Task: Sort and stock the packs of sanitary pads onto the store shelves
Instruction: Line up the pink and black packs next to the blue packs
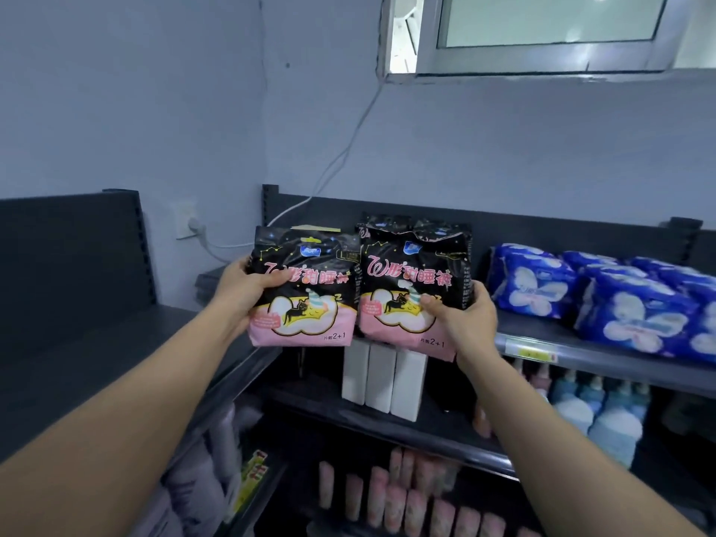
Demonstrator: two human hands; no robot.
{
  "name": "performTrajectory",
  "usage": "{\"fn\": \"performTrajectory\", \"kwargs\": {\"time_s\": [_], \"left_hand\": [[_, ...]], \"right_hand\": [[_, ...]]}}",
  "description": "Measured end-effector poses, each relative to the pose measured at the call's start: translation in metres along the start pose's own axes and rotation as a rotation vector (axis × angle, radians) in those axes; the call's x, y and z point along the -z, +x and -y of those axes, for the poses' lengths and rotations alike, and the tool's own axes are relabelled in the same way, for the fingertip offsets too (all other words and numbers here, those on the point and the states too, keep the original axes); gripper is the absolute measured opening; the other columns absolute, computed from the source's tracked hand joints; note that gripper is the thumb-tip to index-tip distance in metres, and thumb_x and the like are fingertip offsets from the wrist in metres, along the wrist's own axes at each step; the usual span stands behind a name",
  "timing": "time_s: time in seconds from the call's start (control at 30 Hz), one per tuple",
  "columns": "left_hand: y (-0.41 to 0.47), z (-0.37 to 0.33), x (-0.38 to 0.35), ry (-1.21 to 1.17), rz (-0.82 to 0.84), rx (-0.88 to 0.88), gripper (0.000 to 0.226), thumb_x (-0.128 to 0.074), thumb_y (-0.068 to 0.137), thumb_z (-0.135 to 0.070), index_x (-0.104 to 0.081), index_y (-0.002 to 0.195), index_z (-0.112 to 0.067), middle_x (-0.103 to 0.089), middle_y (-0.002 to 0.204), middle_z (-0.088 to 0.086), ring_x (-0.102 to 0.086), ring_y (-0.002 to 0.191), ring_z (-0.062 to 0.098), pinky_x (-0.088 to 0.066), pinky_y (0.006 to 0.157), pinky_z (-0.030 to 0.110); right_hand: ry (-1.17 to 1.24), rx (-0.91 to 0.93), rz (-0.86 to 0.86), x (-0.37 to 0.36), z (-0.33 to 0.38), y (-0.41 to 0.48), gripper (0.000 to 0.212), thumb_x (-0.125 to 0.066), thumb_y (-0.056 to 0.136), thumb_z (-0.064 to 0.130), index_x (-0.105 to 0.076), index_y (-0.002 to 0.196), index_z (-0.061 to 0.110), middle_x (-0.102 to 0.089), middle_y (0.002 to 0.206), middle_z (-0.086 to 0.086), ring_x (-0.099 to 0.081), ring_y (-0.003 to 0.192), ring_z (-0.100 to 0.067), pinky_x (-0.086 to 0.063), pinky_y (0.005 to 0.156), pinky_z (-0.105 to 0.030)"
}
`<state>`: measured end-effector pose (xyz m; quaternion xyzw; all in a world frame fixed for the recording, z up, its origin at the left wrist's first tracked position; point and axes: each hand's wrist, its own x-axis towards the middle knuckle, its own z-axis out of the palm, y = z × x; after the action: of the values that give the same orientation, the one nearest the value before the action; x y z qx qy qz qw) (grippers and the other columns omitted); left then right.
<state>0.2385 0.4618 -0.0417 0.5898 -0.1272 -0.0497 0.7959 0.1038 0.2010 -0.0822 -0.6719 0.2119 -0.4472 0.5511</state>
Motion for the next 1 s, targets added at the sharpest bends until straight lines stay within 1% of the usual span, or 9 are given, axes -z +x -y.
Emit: {"fn": "performTrajectory", "kwargs": {"time_s": [0.1, 0.2, 0.27, 0.4, 0.5, 0.6, 0.7, 0.87, 1.0], "left_hand": [[0.033, 0.008, -0.019, 0.004, 0.037, 0.005, 0.038, -0.077, 0.071, 0.005, -0.061, 0.102, -0.011, -0.072, 0.095, 0.013, -0.072, 0.073, 0.025, -0.059, 0.058, 0.034], [0.063, 0.017, -0.035, 0.002, 0.054, -0.003, 0.037, -0.077, 0.07, 0.004, -0.064, 0.102, -0.01, -0.073, 0.096, 0.013, -0.072, 0.079, 0.028, -0.058, 0.071, 0.038], [0.08, 0.024, -0.048, -0.004, 0.068, -0.005, 0.033, -0.076, 0.071, 0.005, -0.065, 0.097, -0.011, -0.073, 0.095, 0.013, -0.072, 0.08, 0.027, -0.058, 0.074, 0.039], [0.107, 0.036, -0.075, -0.013, 0.087, -0.02, 0.031, -0.075, 0.073, 0.005, -0.065, 0.097, -0.01, -0.073, 0.094, 0.013, -0.072, 0.074, 0.023, -0.059, 0.068, 0.035], [0.127, 0.046, -0.094, -0.028, 0.102, -0.024, 0.033, -0.073, 0.074, 0.006, -0.063, 0.102, -0.008, -0.072, 0.093, 0.012, -0.073, 0.071, 0.02, -0.059, 0.061, 0.03], [0.147, 0.053, -0.11, -0.034, 0.103, -0.017, 0.032, -0.073, 0.075, 0.006, -0.062, 0.102, -0.009, -0.072, 0.096, 0.013, -0.073, 0.072, 0.02, -0.06, 0.062, 0.032], [0.171, 0.061, -0.126, -0.053, 0.09, -0.026, 0.045, -0.073, 0.076, 0.005, -0.057, 0.116, -0.005, -0.07, 0.102, 0.013, -0.072, 0.075, 0.02, -0.06, 0.062, 0.031], [0.203, 0.074, -0.142, -0.061, 0.07, 0.0, 0.057, -0.076, 0.075, 0.001, -0.049, 0.125, -0.003, -0.068, 0.11, 0.016, -0.071, 0.087, 0.026, -0.058, 0.075, 0.039], [0.225, 0.086, -0.146, -0.036, 0.083, 0.036, 0.05, -0.074, 0.076, 0.002, -0.052, 0.12, -0.007, -0.068, 0.11, 0.015, -0.071, 0.084, 0.024, -0.059, 0.068, 0.036]], "right_hand": [[0.013, -0.004, -0.029, -0.005, -0.01, 0.03, 0.045, -0.091, 0.06, 0.023, -0.059, 0.09, 0.033, -0.07, 0.098, 0.008, -0.067, 0.095, -0.018, -0.054, 0.09, -0.045], [0.009, -0.011, -0.056, -0.007, -0.019, 0.057, 0.047, -0.091, 0.062, 0.022, -0.06, 0.097, 0.029, -0.07, 0.095, 0.01, -0.067, 0.093, -0.016, -0.055, 0.09, -0.043], [-0.011, 0.016, -0.101, -0.007, -0.024, 0.072, 0.044, -0.09, 0.063, 0.023, -0.059, 0.095, 0.027, -0.068, 0.09, 0.013, -0.066, 0.09, -0.015, -0.054, 0.089, -0.042], [-0.018, 0.044, -0.143, -0.007, -0.038, 0.104, 0.042, -0.089, 0.065, 0.021, -0.058, 0.094, 0.026, -0.065, 0.086, 0.016, -0.063, 0.084, -0.012, -0.053, 0.086, -0.036], [-0.013, 0.039, -0.116, -0.006, -0.052, 0.134, 0.042, -0.089, 0.065, 0.021, -0.058, 0.093, 0.027, -0.067, 0.088, 0.014, -0.065, 0.088, -0.014, -0.053, 0.086, -0.035], [-0.017, 0.011, -0.086, -0.007, -0.067, 0.161, 0.041, -0.089, 0.065, 0.021, -0.058, 0.091, 0.029, -0.068, 0.09, 0.013, -0.066, 0.088, -0.013, -0.054, 0.088, -0.04], [-0.019, -0.026, -0.05, -0.007, -0.082, 0.192, 0.041, -0.09, 0.064, 0.022, -0.057, 0.088, 0.031, -0.07, 0.093, 0.01, -0.067, 0.091, -0.017, -0.055, 0.087, -0.046], [-0.014, -0.091, 0.018, -0.013, -0.104, 0.227, 0.041, -0.09, 0.064, 0.018, -0.059, 0.088, 0.029, -0.07, 0.094, 0.007, -0.067, 0.092, -0.02, -0.055, 0.088, -0.047], [0.014, -0.14, 0.038, -0.02, -0.118, 0.244, 0.038, -0.087, 0.069, 0.015, -0.059, 0.09, 0.03, -0.07, 0.096, 0.005, -0.068, 0.093, -0.02, -0.055, 0.09, -0.046]]}}
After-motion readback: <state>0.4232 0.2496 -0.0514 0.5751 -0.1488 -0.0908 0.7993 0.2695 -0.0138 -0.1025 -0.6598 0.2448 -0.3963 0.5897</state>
